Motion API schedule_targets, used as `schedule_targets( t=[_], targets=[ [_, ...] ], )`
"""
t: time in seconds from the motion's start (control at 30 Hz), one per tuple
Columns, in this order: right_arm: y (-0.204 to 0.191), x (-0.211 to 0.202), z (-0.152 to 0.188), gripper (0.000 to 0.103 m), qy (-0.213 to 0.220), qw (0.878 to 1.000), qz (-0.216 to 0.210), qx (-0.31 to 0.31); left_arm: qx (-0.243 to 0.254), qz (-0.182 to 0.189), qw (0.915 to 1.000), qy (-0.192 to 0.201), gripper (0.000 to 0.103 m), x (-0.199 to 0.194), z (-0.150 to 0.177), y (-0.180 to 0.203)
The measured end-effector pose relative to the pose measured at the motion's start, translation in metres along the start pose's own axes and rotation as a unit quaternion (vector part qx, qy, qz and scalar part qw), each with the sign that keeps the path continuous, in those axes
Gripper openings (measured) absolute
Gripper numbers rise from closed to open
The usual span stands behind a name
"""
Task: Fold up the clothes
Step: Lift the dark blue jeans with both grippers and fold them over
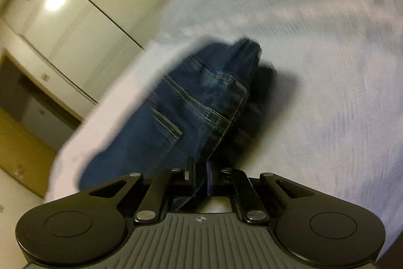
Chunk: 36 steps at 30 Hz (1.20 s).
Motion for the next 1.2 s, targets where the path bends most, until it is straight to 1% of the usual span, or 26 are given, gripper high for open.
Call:
schedule_targets(
  t=[0.07, 0.1, 0.13, 0.17, 0.2, 0.23, 0.27, 0.3, 0.33, 0.4, 0.43, 0.5, 0.6, 0.63, 0.67, 0.7, 0.73, 0.8, 0.83, 0.87, 0.97, 1.03, 1.07, 1.1, 1.13, 1.2],
  targets=[
    [0.002, 0.008, 0.004, 0.007, -0.003, 1.0, -0.002, -0.003, 0.008, -0.012, 0.9999, 0.002, 0.004, 0.002, 0.004, 0.0],
    [0.001, 0.004, 0.002, 0.008, -0.001, 1.0, -0.003, 0.0, 0.022, -0.018, 0.9996, 0.002, 0.006, -0.001, 0.004, 0.005],
    [0.0, -0.001, 0.001, 0.012, 0.002, 1.0, -0.003, 0.001, 0.043, -0.026, 0.9987, -0.001, 0.007, -0.005, 0.002, 0.011],
    [-0.003, -0.01, 0.001, 0.02, 0.014, 1.0, 0.009, -0.016, 0.062, -0.034, 0.9974, -0.008, 0.007, -0.009, 0.001, 0.016],
    [-0.006, -0.019, 0.0, 0.025, 0.026, 0.999, 0.022, -0.033, 0.079, -0.042, 0.9959, -0.013, 0.005, -0.015, -0.001, 0.021],
    [-0.009, -0.029, 0.0, 0.029, 0.04, 0.997, 0.035, -0.052, 0.089, -0.049, 0.9946, -0.018, 0.005, -0.024, -0.002, 0.026],
    [-0.014, -0.043, 0.002, 0.029, 0.066, 0.993, 0.056, -0.084, 0.098, -0.052, 0.9936, -0.021, 0.005, -0.033, -0.003, 0.032],
    [-0.022, -0.056, 0.005, 0.029, 0.092, 0.986, 0.069, -0.122, 0.104, -0.046, 0.9933, -0.019, 0.005, -0.041, -0.003, 0.038],
    [-0.031, -0.064, 0.012, 0.029, 0.105, 0.98, 0.065, -0.157, 0.111, -0.039, 0.9929, -0.016, 0.005, -0.048, -0.003, 0.045],
    [-0.056, -0.066, 0.03, 0.029, 0.099, 0.971, 0.023, -0.216, 0.14, -0.02, 0.9899, -0.005, 0.005, -0.045, -0.004, 0.065],
    [-0.068, -0.066, 0.04, 0.029, 0.096, 0.964, 0.004, -0.246, 0.16, -0.011, 0.987, -0.002, 0.006, -0.037, -0.001, 0.076],
    [-0.083, -0.047, 0.062, 0.029, 0.093, 0.946, 0.005, -0.311, 0.2, 0.002, 0.9799, 0.005, 0.008, -0.021, 0.004, 0.096],
    [-0.104, -0.019, 0.094, 0.029, 0.088, 0.91, 0.008, -0.406, 0.24, -0.032, 0.9702, -0.012, 0.01, 0.016, 0.016, 0.09],
    [-0.099, -0.005, 0.096, 0.029, 0.092, 0.894, 0.034, -0.438, 0.247, -0.051, 0.9673, -0.027, 0.005, 0.026, 0.02, 0.079],
    [-0.092, 0.004, 0.095, 0.031, 0.104, 0.88, 0.05, -0.461, 0.25, -0.06, 0.966, -0.028, 0.004, 0.029, 0.019, 0.069],
    [-0.083, 0.009, 0.086, 0.032, 0.119, 0.876, 0.063, -0.463, 0.25, -0.069, 0.9657, -0.02, 0.003, 0.025, 0.014, 0.059],
    [-0.073, 0.012, 0.071, 0.036, 0.119, 0.885, 0.077, -0.443, 0.246, -0.085, 0.9655, -0.01, 0.003, 0.019, 0.006, 0.048],
    [-0.059, 0.014, 0.041, 0.035, 0.114, 0.901, 0.099, -0.407, 0.226, -0.11, 0.9679, 0.001, 0.003, 0.006, -0.01, 0.032],
    [-0.059, 0.011, 0.032, 0.033, 0.109, 0.904, 0.094, -0.402, 0.216, -0.122, 0.9686, 0.007, 0.003, -0.001, -0.018, 0.024],
    [-0.062, 0.009, 0.026, 0.033, 0.108, 0.904, 0.089, -0.404, 0.209, -0.131, 0.969, 0.013, 0.002, -0.008, -0.025, 0.018],
    [-0.08, -0.002, 0.021, 0.033, 0.146, 0.888, 0.086, -0.428, 0.208, -0.134, 0.9683, 0.032, 0.003, -0.026, -0.033, 0.015],
    [-0.085, 0.002, 0.021, 0.033, 0.157, 0.882, 0.087, -0.436, 0.229, -0.147, 0.962, 0.022, 0.007, -0.021, -0.032, 0.008],
    [-0.078, 0.014, 0.018, 0.033, 0.144, 0.88, 0.114, -0.438, 0.237, -0.158, 0.9583, 0.02, 0.006, -0.019, -0.033, 0.003],
    [-0.072, 0.025, 0.016, 0.033, 0.132, 0.878, 0.137, -0.438, 0.243, -0.178, 0.9533, 0.024, 0.006, -0.017, -0.036, -0.008],
    [-0.073, 0.024, 0.016, 0.032, 0.134, 0.881, 0.139, -0.433, 0.241, -0.198, 0.9497, 0.03, 0.006, -0.017, -0.04, -0.02],
    [-0.075, 0.023, 0.018, 0.032, 0.138, 0.885, 0.142, -0.421, 0.206, -0.232, 0.9495, 0.047, 0.006, -0.028, -0.057, -0.045]
  ],
)
Point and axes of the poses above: each gripper's, at about its wrist camera, not at the fingertips, and x roughly the way its jaws point, y to its right, z to its underside, the point moved 6 cm from there along x, roughly the way its jaws point, and after that the axes turned 8 degrees about z, right-handed, at the moved point
